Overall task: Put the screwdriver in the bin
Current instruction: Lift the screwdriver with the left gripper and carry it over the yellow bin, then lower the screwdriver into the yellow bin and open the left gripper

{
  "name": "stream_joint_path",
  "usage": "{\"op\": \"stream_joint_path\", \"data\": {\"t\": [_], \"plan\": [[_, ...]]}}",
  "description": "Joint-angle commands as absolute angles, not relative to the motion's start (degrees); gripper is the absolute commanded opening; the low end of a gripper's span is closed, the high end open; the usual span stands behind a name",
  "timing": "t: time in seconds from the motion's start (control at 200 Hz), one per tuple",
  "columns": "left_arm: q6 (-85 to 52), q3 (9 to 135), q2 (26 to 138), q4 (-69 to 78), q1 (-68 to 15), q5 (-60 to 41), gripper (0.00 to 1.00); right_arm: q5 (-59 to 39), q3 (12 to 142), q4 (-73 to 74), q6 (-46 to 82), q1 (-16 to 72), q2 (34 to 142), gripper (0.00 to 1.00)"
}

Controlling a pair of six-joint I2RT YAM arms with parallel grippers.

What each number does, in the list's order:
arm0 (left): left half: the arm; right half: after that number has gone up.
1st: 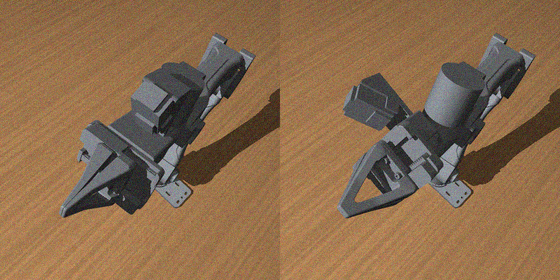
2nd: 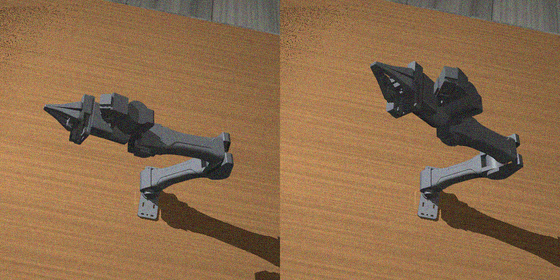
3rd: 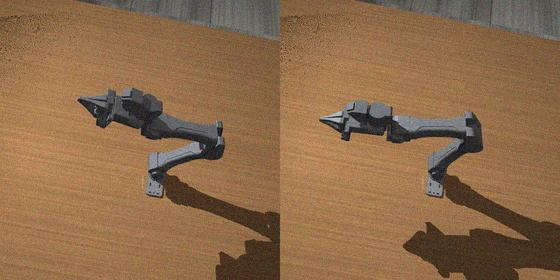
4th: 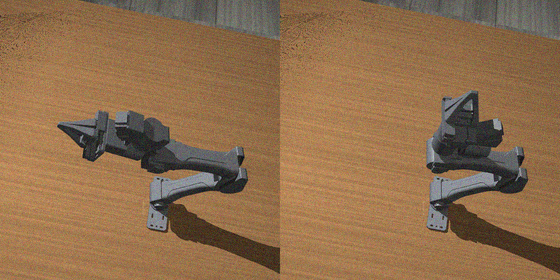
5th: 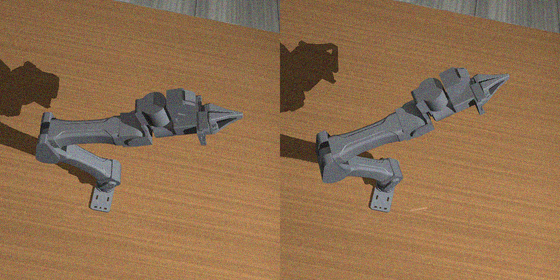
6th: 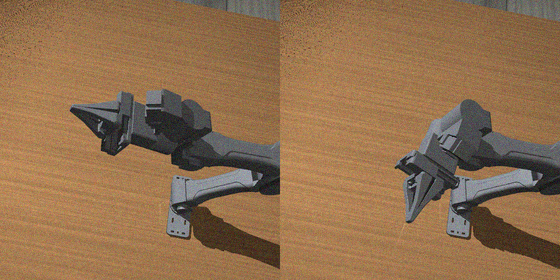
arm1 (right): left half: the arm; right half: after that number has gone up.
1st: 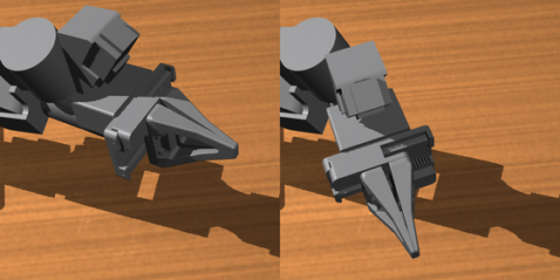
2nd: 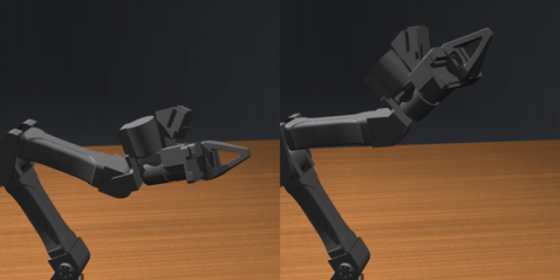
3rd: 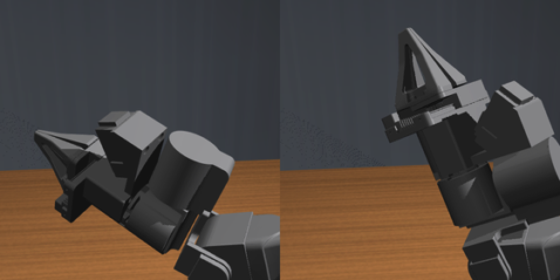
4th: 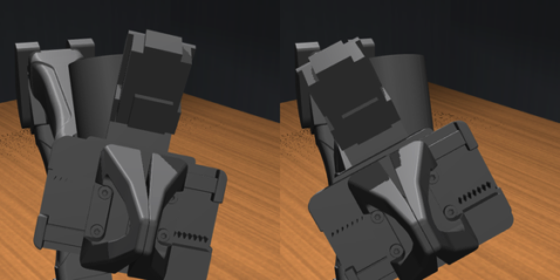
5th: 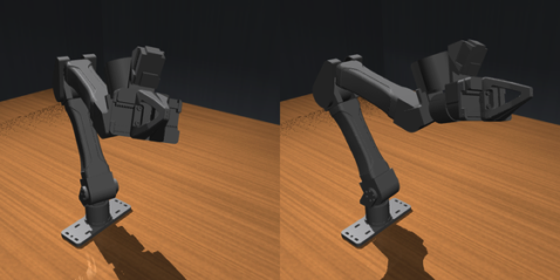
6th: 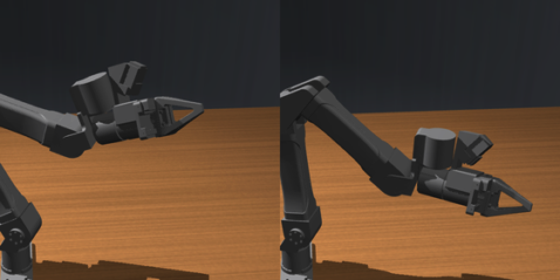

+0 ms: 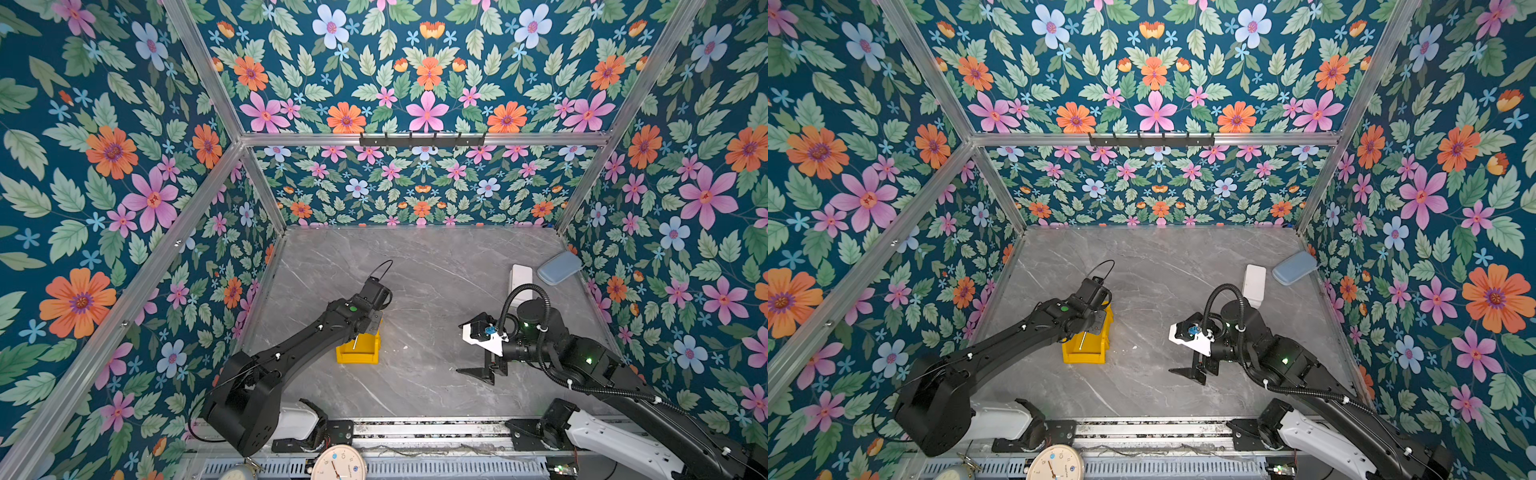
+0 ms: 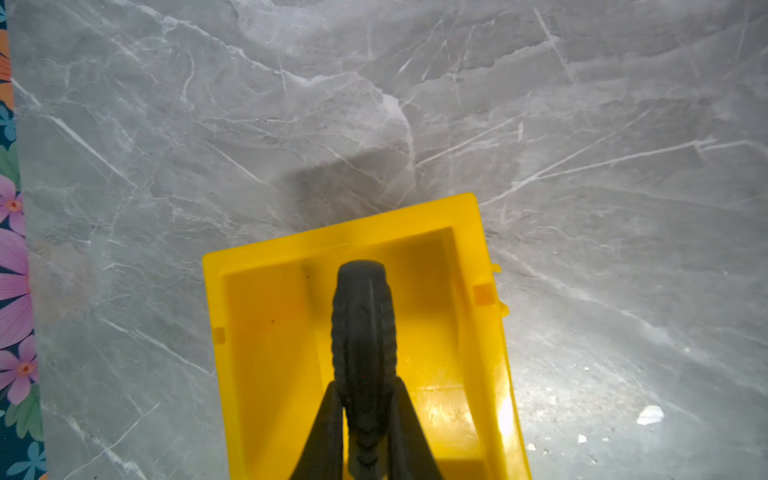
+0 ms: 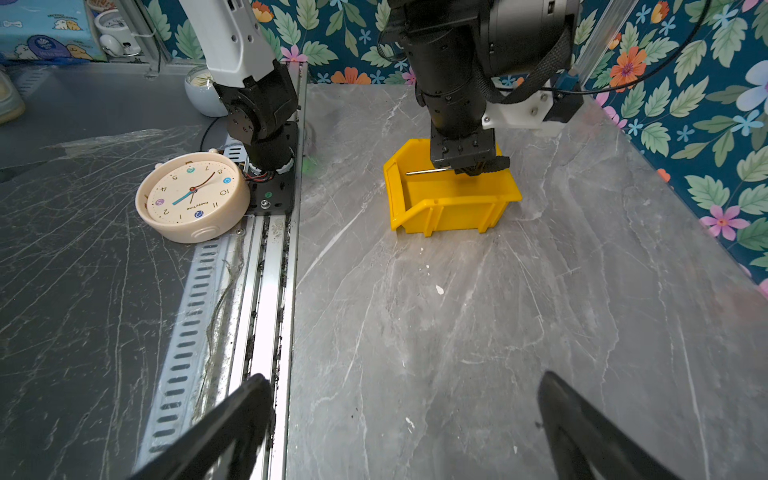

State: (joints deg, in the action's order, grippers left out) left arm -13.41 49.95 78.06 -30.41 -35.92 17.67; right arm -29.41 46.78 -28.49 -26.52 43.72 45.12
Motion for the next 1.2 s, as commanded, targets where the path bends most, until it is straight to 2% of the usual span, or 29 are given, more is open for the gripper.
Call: {"op": "stream_joint_path", "data": {"t": [0.0,0.515,0.68,0.91,1.066,1.196], "plan": [[-12.8,49.1,78.6,-26.2,-35.6,16.7,0.00,-29.0,47.1,-30.2,-26.4,43.8,44.6,0.99],[-13.8,45.0,83.5,-20.2,-35.4,14.6,0.03,-29.3,46.9,-29.6,-26.5,44.0,44.7,0.99],[-14.5,44.0,83.0,-19.6,-35.4,14.5,0.14,-29.6,46.7,-28.3,-26.1,44.0,44.9,0.99],[-15.5,44.0,81.1,-21.1,-35.4,14.3,0.40,-30.1,46.2,-25.4,-24.8,44.0,44.9,0.99],[-15.7,44.9,79.1,-22.7,-35.4,14.9,0.48,-29.4,45.7,-24.0,-24.6,44.0,45.0,0.99],[-16.4,46.5,76.6,-24.7,-35.5,16.2,0.51,-28.0,45.0,-21.0,-22.8,44.0,44.0,0.99]]}}
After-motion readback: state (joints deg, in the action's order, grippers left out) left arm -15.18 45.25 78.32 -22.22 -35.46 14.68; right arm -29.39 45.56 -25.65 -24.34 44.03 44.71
